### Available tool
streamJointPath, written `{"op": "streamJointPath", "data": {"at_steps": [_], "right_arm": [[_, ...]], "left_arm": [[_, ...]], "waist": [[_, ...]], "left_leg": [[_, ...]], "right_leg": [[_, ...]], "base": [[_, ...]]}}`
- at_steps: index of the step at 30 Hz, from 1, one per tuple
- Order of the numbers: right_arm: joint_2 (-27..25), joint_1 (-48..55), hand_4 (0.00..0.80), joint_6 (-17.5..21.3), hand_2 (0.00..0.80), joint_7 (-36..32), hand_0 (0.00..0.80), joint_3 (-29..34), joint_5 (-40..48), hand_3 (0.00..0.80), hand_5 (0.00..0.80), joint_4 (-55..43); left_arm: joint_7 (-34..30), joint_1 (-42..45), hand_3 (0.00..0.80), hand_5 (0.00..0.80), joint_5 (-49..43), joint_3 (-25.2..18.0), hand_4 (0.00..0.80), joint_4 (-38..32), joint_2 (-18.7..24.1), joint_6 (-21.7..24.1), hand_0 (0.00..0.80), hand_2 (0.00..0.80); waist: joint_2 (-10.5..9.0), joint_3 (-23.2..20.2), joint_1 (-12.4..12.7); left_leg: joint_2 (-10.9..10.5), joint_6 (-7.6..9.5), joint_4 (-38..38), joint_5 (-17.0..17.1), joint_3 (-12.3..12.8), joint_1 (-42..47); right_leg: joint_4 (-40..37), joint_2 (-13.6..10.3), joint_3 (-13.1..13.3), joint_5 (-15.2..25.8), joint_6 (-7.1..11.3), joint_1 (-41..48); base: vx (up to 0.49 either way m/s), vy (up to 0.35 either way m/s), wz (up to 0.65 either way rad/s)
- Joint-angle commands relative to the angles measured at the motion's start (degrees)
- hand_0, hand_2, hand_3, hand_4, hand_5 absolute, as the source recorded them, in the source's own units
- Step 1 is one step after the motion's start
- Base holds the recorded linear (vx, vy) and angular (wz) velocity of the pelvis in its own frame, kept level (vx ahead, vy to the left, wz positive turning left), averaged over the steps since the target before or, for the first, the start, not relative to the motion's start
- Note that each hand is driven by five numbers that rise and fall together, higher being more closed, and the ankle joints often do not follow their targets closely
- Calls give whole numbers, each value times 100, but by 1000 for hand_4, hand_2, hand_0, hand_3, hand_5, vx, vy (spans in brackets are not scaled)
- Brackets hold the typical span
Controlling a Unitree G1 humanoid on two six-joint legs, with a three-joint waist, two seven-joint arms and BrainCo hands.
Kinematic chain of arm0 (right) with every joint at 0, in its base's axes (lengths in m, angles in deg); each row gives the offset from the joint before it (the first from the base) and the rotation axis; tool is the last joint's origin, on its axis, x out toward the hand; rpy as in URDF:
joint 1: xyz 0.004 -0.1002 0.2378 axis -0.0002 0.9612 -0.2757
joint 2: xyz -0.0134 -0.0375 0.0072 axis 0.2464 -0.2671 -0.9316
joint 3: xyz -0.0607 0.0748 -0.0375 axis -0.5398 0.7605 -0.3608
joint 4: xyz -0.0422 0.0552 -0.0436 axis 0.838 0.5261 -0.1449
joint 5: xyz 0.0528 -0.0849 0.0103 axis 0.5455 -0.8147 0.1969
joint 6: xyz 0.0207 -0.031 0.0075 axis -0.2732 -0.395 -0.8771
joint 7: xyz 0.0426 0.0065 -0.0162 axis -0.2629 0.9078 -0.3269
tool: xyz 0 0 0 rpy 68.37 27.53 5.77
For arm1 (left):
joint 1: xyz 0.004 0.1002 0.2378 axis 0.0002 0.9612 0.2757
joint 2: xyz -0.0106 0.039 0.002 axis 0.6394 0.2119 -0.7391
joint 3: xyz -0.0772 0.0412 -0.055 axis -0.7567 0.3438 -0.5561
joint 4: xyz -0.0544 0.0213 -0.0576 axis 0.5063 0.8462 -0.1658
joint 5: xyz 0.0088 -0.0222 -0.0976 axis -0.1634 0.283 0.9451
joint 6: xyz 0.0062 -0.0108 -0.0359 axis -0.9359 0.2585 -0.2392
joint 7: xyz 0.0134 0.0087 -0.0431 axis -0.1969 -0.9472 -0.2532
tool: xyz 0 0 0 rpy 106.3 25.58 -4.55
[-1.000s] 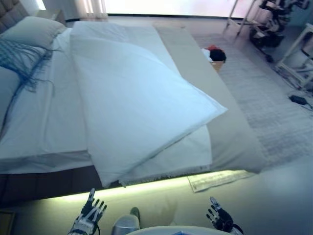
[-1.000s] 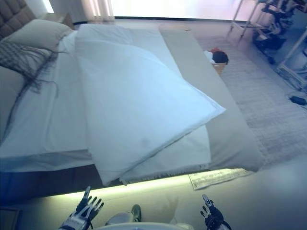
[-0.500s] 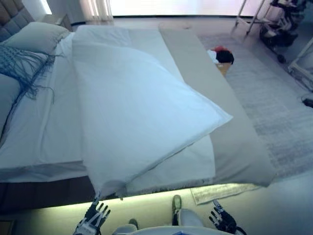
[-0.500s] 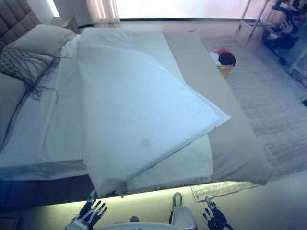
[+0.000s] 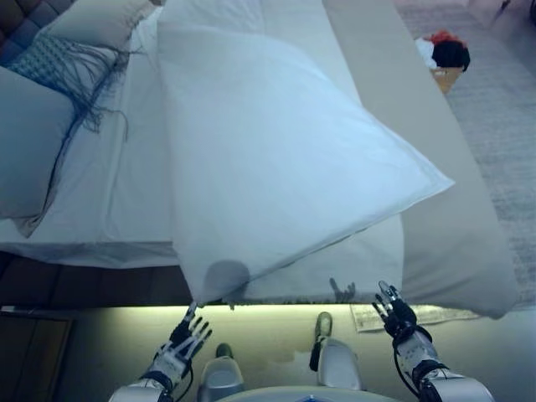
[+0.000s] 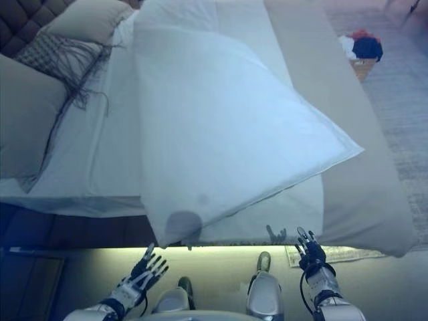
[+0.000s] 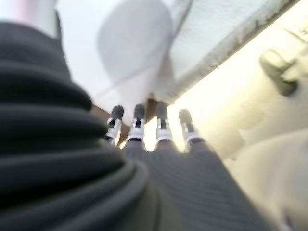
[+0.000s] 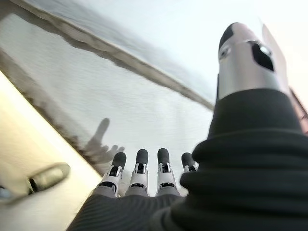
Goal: Make the bed neatly
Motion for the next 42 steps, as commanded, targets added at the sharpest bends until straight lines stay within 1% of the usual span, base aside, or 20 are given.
{"op": "streamJointPath", "data": {"at_steps": [1, 2, 4, 5, 7, 8, 10, 11, 12, 14, 15, 16, 19, 24, 26, 32, 36, 37, 42], "right_arm": [[-124, -331, 0, 184, 0, -240, 0, 184, 355, 0, 0, -265], [-128, -436, 0, 121, 0, -211, 0, 183, 391, 0, 0, -303], [-213, -739, 0, -47, 0, -204, 0, 142, 522, 0, 0, -360], [-267, -919, 0, -93, 0, -145, 0, 109, 564, 0, 0, -399], [-390, -1262, 0, -92, 0, -4, 0, 28, 630, 0, 0, -392], [-509, -1640, 0, -138, 0, 190, 0, -71, 735, 0, 0, -374], [-667, -2090, 0, -194, 0, 416, 0, -148, 853, 0, 0, -299], [-776, -2289, 0, -255, 0, 451, 0, -199, 1027, 0, 0, -292], [-872, -2475, 0, -379, 0, 374, 0, -240, 1223, 0, 0, -271], [-996, -2732, 0, -572, 0, 213, 0, -291, 1467, 0, 0, -247], [-1039, -2784, 0, -612, 0, 173, 0, -312, 1505, 0, 0, -227], [-1149, -2906, 0, -664, 0, 135, 0, -368, 1602, 0, 0, -239], [-1397, -3209, 0, -730, 0, 336, 0, -420, 1545, 0, 0, -225], [-1784, -3749, 0, -913, 0, 612, 0, -528, 1442, 0, 0, -144], [-1937, -4011, 0, -1061, 0, 797, 0, -609, 1395, 0, 0, -103], [-2212, -4424, 0, -1252, 0, 879, 0, -807, 1460, 0, 0, -72], [-2341, -4638, 0, -1256, 0, 823, 0, -917, 1402, 0, 0, -119], [-2369, -4686, 0, -1273, 0, 807, 0, -945, 1363, 0, 0, -130], [-2552, -5029, 0, -1466, 0, 830, 0, -1111, 1168, 0, 0, -163]], "left_arm": [[-66, -56, 0, 0, -17, -2, 0, 27, 140, -80, 0, 0], [-55, 5, 0, 0, -2, -21, 0, 11, 202, -85, 0, 0], [-29, 89, 0, 0, 91, -55, 0, -39, 305, -68, 0, 0], [-3, 55, 0, 0, 151, -14, 0, -63, 339, -52, 0, 0], [38, -103, 0, 0, 298, 96, 0, -63, 368, -11, 0, 0], [56, -273, 0, 0, 407, 165, 0, -86, 377, 17, 0, 0], [56, -536, 0, 0, 535, 227, 0, -75, 405, 18, 0, 0], [29, -665, 0, 0, 644, 280, 0, -100, 445, 4, 0, 0], [18, -783, 0, 0, 755, 325, 0, -129, 466, 0, 0, 0], [4, -886, 0, 0, 880, 398, 0, -232, 468, 41, 0, 0], [-29, -907, 0, 0, 895, 412, 0, -235, 456, 55, 0, 0], [-88, -923, 0, 0, 971, 471, 0, -312, 442, 85, 0, 0], [-80, -942, 0, 0, 1159, 577, 0, -523, 441, 134, 0, 0], [-78, -988, 0, 0, 1507, 590, 0, -949, 500, 175, 0, 0], [-91, -1021, 0, 0, 1535, 604, 0, -1110, 517, 178, 0, 0], [1, -972, 0, 0, 1672, 699, 0, -1374, 555, 224, 0, 0], [18, -860, 0, 0, 1730, 788, 0, -1553, 520, 286, 0, 0], [2, -803, 0, 0, 1738, 808, 0, -1585, 506, 307, 0, 0], [-99, -570, 0, 0, 1871, 853, 0, -1720, 448, 439, 0, 0]], "waist": [[-6, -28, -36], [6, -6, 28], [22, 14, 97], [3, 46, 140], [18, 138, 168], [30, 261, 208], [70, 445, 258], [95, 591, 286], [132, 710, 307], [169, 871, 338], [191, 913, 344], [218, 1016, 360], [270, 1194, 429], [348, 1469, 543], [394, 1594, 585], [496, 1635, 638], [581, 1635, 660], [605, 1635, 676], [698, 1635, 723]], "left_leg": [[72, 172, 546, -213, -524, -537], [67, 217, 495, -228, -444, -476], [88, 282, 420, -164, -365, -507], [90, 274, 471, -165, -364, -626], [101, 241, 549, -134, -440, -872], [109, 217, 621, -70, -473, -1086], [140, 166, 782, -11, -546, -1403], [151, 137, 881, 27, -627, -1597], [160, 115, 1017, 5, -712, -1786], [124, 111, 1083, 75, -807, -2031], [127, 101, 1138, 43, -829, -2085], [92, 115, 1190, 64, -867, -2233], [5, 144, 1245, 99, -923, -2487], [-139, 221, 1390, 104, -1002, -2870], [-176, 260, 1510, 86, -1026, -3059], [-189, 328, 1896, -13, -1055, -3596], [-258, 396, 2044, -72, -1039, -3835], [-258, 362, 2081, -223, -1084, -3779], [-287, 383, 2009, -154, -1087, -3891]], "right_leg": [[-795, -485, 72, 670, 515, 530], [-560, -414, -93, 523, 503, 476], [-199, -183, -262, 156, 457, 343], [-231, -151, -315, 120, 426, 310], [-298, -66, -256, 89, 381, 221], [-271, -53, -264, 105, 343, 66], [-131, -90, -279, 108, 316, -185], [-27, -104, -262, 100, 298, -342], [113, -100, -241, 35, 281, -498], [229, -92, -233, 21, 250, -734], [300, -87, -226, -26, 246, -791], [394, -92, -207, -38, 235, -952], [572, -112, -214, -64, 232, -1247], [933, -151, -171, -133, 235, -1705], [1095, -192, -143, -156, 219, -1907], [1538, -310, -93, -227, 169, -2479], [1692, -353, -37, -236, 151, -2753], [1782, -337, 37, -380, 218, -2733], [1843, -327, 85, -386, 209, -2897]], "base": [[85, 138, -34], [53, 128, -35], [-7, 76, -23], [-101, -5, -20], [-174, -29, -11], [-231, -23, 0], [-212, -17, 17], [-175, -6, 24], [-178, -4, 15], [-114, -3, 13], [-95, 15, 15], [-80, 20, 10], [-80, 11, 13], [-57, 8, 10], [-52, 15, 13], [-2, 19, 13], [40, 50, 13], [113, 61, 1], [46, 73, 2]]}}
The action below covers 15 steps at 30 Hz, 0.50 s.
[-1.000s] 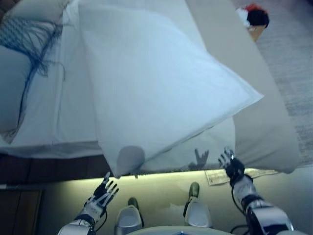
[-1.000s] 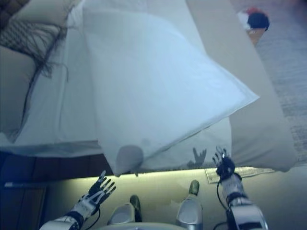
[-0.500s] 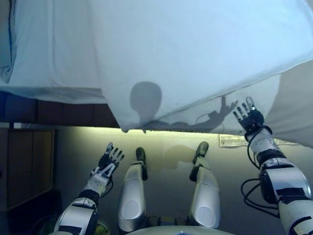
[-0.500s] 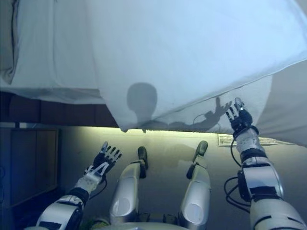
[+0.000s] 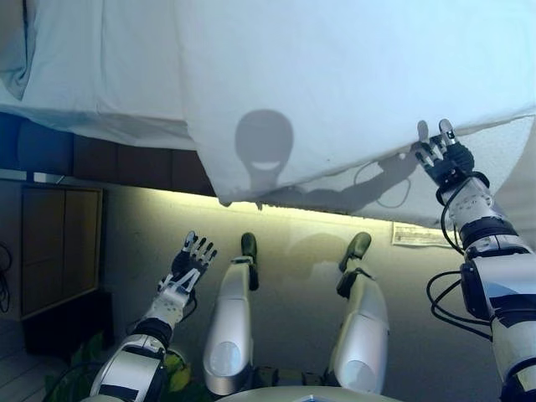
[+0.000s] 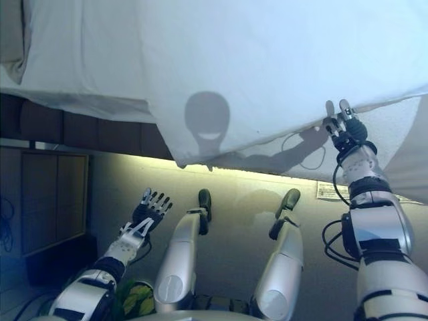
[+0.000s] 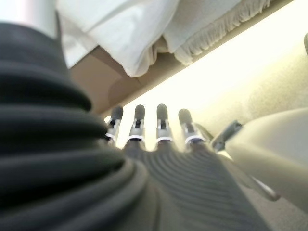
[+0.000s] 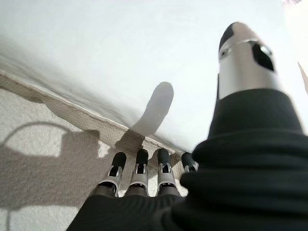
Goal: Make the bed neatly
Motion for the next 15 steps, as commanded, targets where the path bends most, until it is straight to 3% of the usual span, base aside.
{"op": "streamJointPath", "data": {"at_steps": [1, 7, 15], "right_arm": [[-490, -563, 0, -96, 0, -6, 0, -349, -179, 0, 0, -156], [-667, -914, 0, -351, 0, -153, 0, -524, -149, 0, 0, -139], [-615, -1121, 0, -114, 0, -575, 0, -580, -61, 0, 0, -394]], "left_arm": [[-131, 356, 0, 0, 257, 74, 0, -148, 73, 266, 0, 0], [-200, 575, 0, 0, 289, 146, 0, -329, 41, 313, 0, 0], [-294, 858, 0, 0, 235, 87, 0, -443, 41, 247, 0, 0]], "waist": [[267, 36, 87], [338, 36, 181], [357, 36, 263]], "left_leg": [[-202, 241, -308, 204, -30, -276], [-233, 257, -436, 318, -69, -404], [-235, 248, -604, 423, -120, -324]], "right_leg": [[874, -101, 252, -733, 300, -220], [922, -72, 244, -729, 277, -396], [898, -14, 209, -752, 250, -339]], "base": [[24, 55, 2], [3, 7, 0], [5, 3, 0]]}}
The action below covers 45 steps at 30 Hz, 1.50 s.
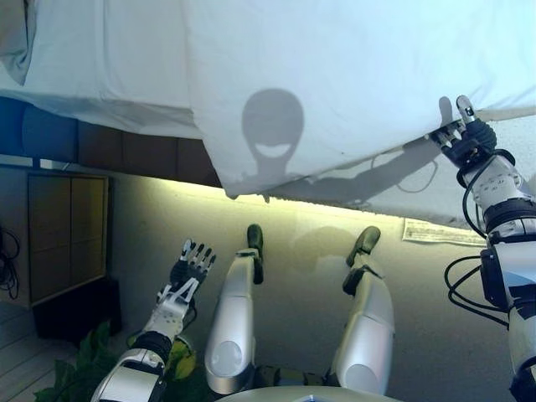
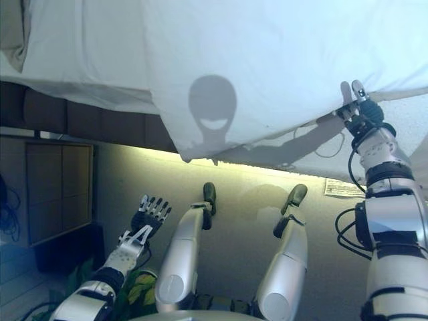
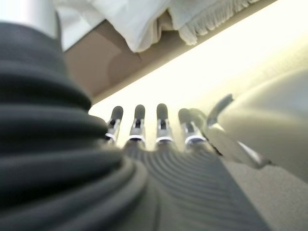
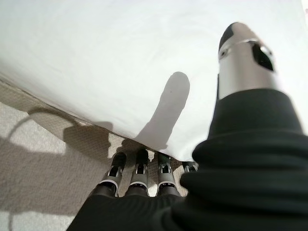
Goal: Make the bed neatly
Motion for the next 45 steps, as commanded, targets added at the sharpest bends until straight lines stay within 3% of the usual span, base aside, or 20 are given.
{"op": "streamJointPath", "data": {"at_steps": [1, 5, 6, 7, 8, 22, 31, 36, 42, 43, 45], "right_arm": [[-231, -634, 0, 259, 0, -435, 0, -364, -44, 0, 0, -430], [-342, -774, 0, 494, 0, -489, 0, -384, -159, 0, 0, -555], [-366, -832, 323, 596, 323, -492, 323, -393, -218, 323, 323, -568], [-405, -953, 737, 736, 737, -411, 737, -427, -315, 737, 737, -598], [-416, -1010, 800, 787, 800, -372, 800, -444, -354, 800, 800, -622], [-724, -1288, 800, 539, 800, -471, 800, -691, -547, 800, 800, -483], [-629, -971, 800, 369, 800, -656, 800, -445, -469, 800, 800, -424], [-443, -636, 800, 318, 800, -754, 800, -342, -433, 800, 800, -488], [-283, -424, 800, 202, 800, -811, 800, -335, -423, 800, 800, -615], [-277, -399, 800, 123, 800, -905, 800, -398, -372, 800, 800, -654], [-257, -389, 800, 78, 800, -968, 800, -449, -341, 800, 800, -651]], "left_arm": [[-140, 332, 0, 0, 66, 62, 0, -176, 86, 70, 0, 0], [-174, 407, 0, 0, 109, 20, 0, -310, 101, 83, 0, 0], [-195, 427, 0, 0, 115, 13, 0, -325, 108, 81, 0, 0], [-181, 441, 0, 0, 95, -7, 0, -357, 121, 64, 0, 0], [-164, 449, 0, 0, 96, -12, 0, -374, 130, 53, 0, 0], [-283, 718, 0, 0, -1, -256, 0, -259, 229, -108, 0, 0], [-308, 531, 0, 0, 223, -361, 0, -375, 393, 120, 0, 0], [-336, 176, 0, 0, 385, -421, 0, -1003, 681, 525, 0, 0], [-351, -221, 0, 0, 81, 47, 0, -1639, 945, 299, 0, 0], [-391, -373, 0, 0, 12, 359, 0, -1833, 1065, 216, 0, 0], [-432, -489, 0, 0, -62, 582, 0, -1938, 1125, 137, 0, 0]], "waist": [[291, 24, 130], [302, 24, 168], [309, 24, 183], [316, 24, 212], [320, 24, 219], [272, 24, 290], [78, 20, 271], [-58, -184, 255], [-137, -431, 197], [-152, -521, 145], [-154, -591, 101]], "left_leg": [[-179, 215, -702, 458, -123, -15], [-177, 194, -858, 543, -126, 132], [-180, 188, -884, 562, -135, 151], [-189, 181, -920, 582, -152, 176], [-194, 175, -934, 590, -161, 187], [-135, 151, -1177, 702, -165, 525], [-42, 63, -1632, 794, -84, 1257], [36, 34, -2034, 1021, 28, 1693], [111, -12, -2430, 1119, 108, 2097], [147, -31, -2529, 1142, 147, 2212], [173, -48, -2624, 1159, 179, 2339]], "right_leg": [[862, 6, 94, -811, 243, -38], [803, -3, 32, -811, 253, 113], [794, -6, 23, -812, 255, 137], [784, -8, 11, -820, 260, 166], [775, -9, -2, -821, 262, 184], [629, 28, -127, -827, 230, 507], [-22, 116, -290, -639, 353, 1302], [-575, 186, -481, -355, 362, 1820], [-1031, 296, -605, -199, 382, 2268], [-1155, 315, -636, -158, 386, 2398], [-1267, 352, -642, -130, 382, 2522]], "base": [[38, 28, 0], [9, 6, 0], [0, 0, 0], [0, 0, 0], [0, 0, 0], [0, 0, 0], [6, -14, -1], [-9, -25, 0], [14, -7, 0], [37, -5, -7], [40, 9, -10]]}}
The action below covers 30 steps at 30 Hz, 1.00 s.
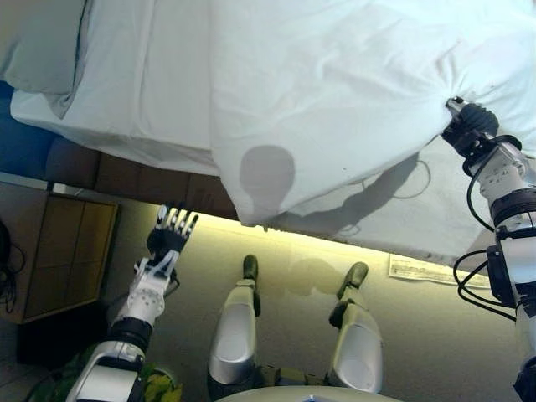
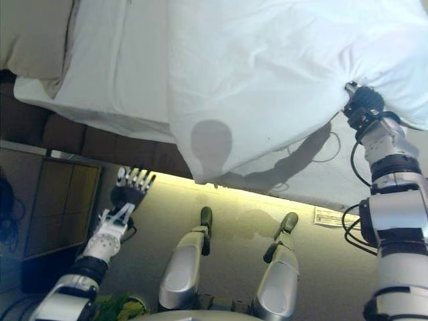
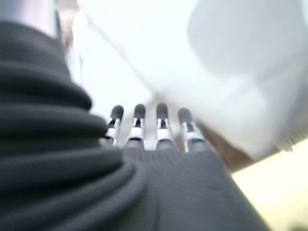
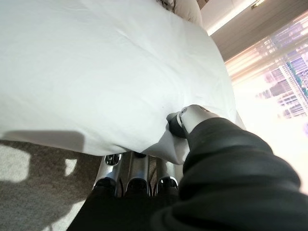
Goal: Make the bed neatly
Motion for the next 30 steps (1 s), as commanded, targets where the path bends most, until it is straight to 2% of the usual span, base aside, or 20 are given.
{"op": "streamJointPath", "data": {"at_steps": [1, 8, 10, 15, 24, 30], "right_arm": [[-135, -197, 800, 189, 800, -363, 800, -75, 223, 800, 800, -405], [89, -374, 800, 133, 800, -327, 800, -358, 218, 800, 800, -427], [219, -478, 800, 143, 800, -248, 800, -483, 333, 800, 800, -449], [385, -535, 800, 205, 800, -275, 800, -552, 487, 800, 800, -607], [786, -503, 800, 173, 800, -177, 800, -720, 649, 800, 800, -969], [1124, -610, 800, 341, 800, -147, 800, -780, 860, 800, 800, -1160]], "left_arm": [[-232, -74, 0, 0, -244, 557, 0, -181, 129, -114, 0, 0], [-375, -683, 0, 0, -413, 1090, 0, -179, 146, -703, 0, 0], [-298, -969, 0, 0, -469, 1323, 0, -35, 67, -869, 0, 0], [-177, -1420, 0, 0, -391, 1578, 0, 97, -90, -1284, 0, 0], [-273, -1997, 0, 0, 17, 1932, 0, 496, -716, -2144, 0, 0], [1, -2163, 0, 0, 983, 1878, 0, 783, -1338, -2645, 0, 0]], "waist": [[10, -508, -42], [-49, -579, -170], [-90, -588, -231], [-171, -593, -324], [-465, -612, -508], [-590, -556, -636]], "left_leg": [[92, 144, -844, 570, 84, 89], [188, 111, -934, 583, 186, 261], [234, 99, -959, 596, 223, 300], [261, 96, -978, 597, 242, 322], [384, 59, -974, 562, 325, 444], [460, 29, -911, 502, 385, 477]], "right_leg": [[419, -48, -134, -713, 376, 248], [303, 41, -127, -691, 343, 379], [293, 82, -104, -688, 331, 386], [332, 145, -54, -733, 309, 379], [263, 310, 37, -711, 294, 474], [204, 409, 144, -704, 279, 503]], "base": [[17, 21, -12], [5, -13, -11], [-10, -39, -10], [-9, -50, -2], [17, -94, -7], [12, -91, -9]]}}
